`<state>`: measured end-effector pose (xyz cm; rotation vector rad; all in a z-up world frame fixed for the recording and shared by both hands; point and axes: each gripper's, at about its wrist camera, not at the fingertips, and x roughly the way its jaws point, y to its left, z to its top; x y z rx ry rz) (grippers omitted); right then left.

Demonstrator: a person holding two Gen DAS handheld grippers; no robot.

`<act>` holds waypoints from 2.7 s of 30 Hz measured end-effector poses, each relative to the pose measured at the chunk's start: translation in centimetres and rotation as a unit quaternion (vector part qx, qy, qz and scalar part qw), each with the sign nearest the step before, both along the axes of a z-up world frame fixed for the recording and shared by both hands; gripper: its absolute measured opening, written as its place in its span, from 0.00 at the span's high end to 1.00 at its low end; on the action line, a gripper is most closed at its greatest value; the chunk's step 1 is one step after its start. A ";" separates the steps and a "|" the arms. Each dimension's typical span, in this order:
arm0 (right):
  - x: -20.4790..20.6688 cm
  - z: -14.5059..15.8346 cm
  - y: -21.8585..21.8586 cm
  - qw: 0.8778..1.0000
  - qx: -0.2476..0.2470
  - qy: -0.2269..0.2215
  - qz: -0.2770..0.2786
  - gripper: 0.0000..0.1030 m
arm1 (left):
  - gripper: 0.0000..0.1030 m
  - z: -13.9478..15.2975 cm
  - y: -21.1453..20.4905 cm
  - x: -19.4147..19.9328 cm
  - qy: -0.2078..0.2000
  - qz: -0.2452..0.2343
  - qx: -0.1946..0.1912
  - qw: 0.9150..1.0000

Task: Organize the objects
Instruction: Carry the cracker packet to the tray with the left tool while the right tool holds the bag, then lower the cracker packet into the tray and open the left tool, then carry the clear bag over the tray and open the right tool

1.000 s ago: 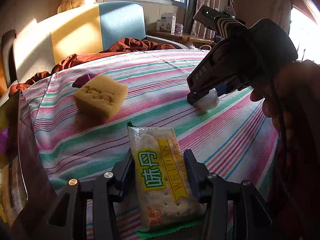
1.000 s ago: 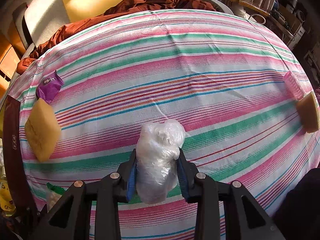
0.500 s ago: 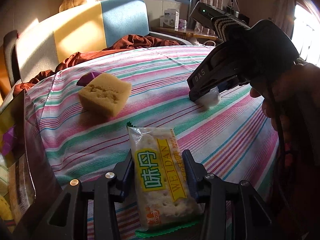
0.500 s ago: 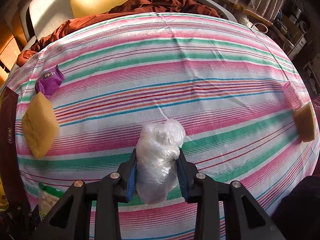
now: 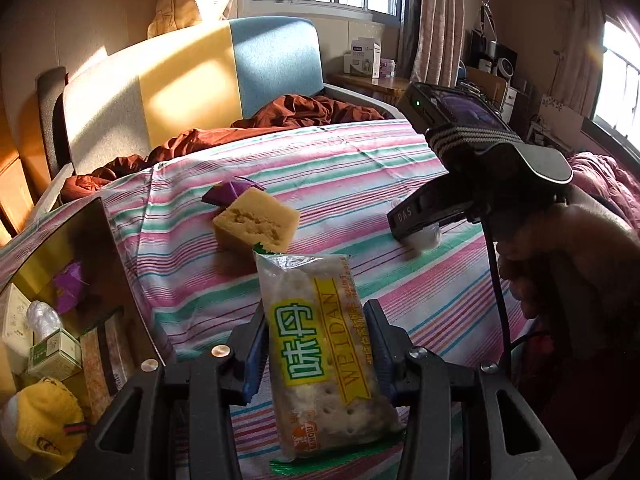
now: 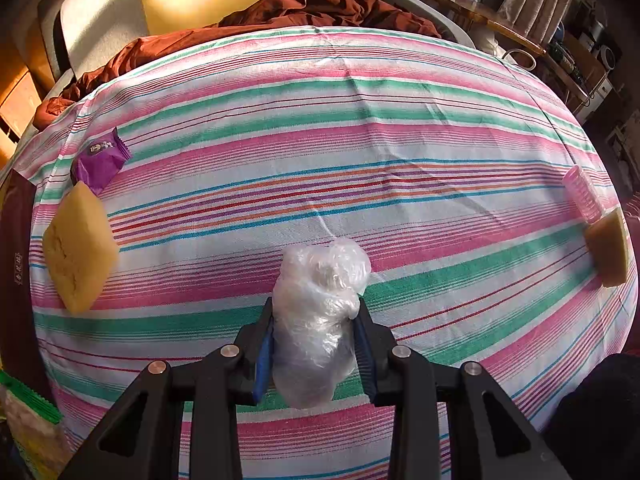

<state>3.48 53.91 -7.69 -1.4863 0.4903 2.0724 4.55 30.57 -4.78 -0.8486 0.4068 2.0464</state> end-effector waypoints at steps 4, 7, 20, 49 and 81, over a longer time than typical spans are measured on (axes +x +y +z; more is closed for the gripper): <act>0.9 0.0 0.2 1.000 0.002 0.000 0.001 0.66 | 0.56 1.2 -1.2 -0.6 -0.001 0.021 0.007 1.000; -0.3 -0.3 -0.2 1.000 0.005 -0.002 0.003 0.66 | 0.56 1.9 -2.4 -1.4 -0.001 0.039 0.014 0.999; -0.6 -0.9 -1.1 1.000 0.021 -0.007 0.011 0.66 | 0.56 4.0 -9.4 -5.4 -0.008 0.138 0.042 0.989; -1.4 -1.3 -3.6 0.999 0.043 -0.019 0.026 0.66 | 0.48 0.0 -22.3 -16.8 -0.114 0.332 0.064 0.934; -2.1 4.0 -8.0 0.985 0.027 0.135 0.100 0.68 | 0.49 -1.3 -21.9 -11.3 -0.077 0.298 0.032 0.951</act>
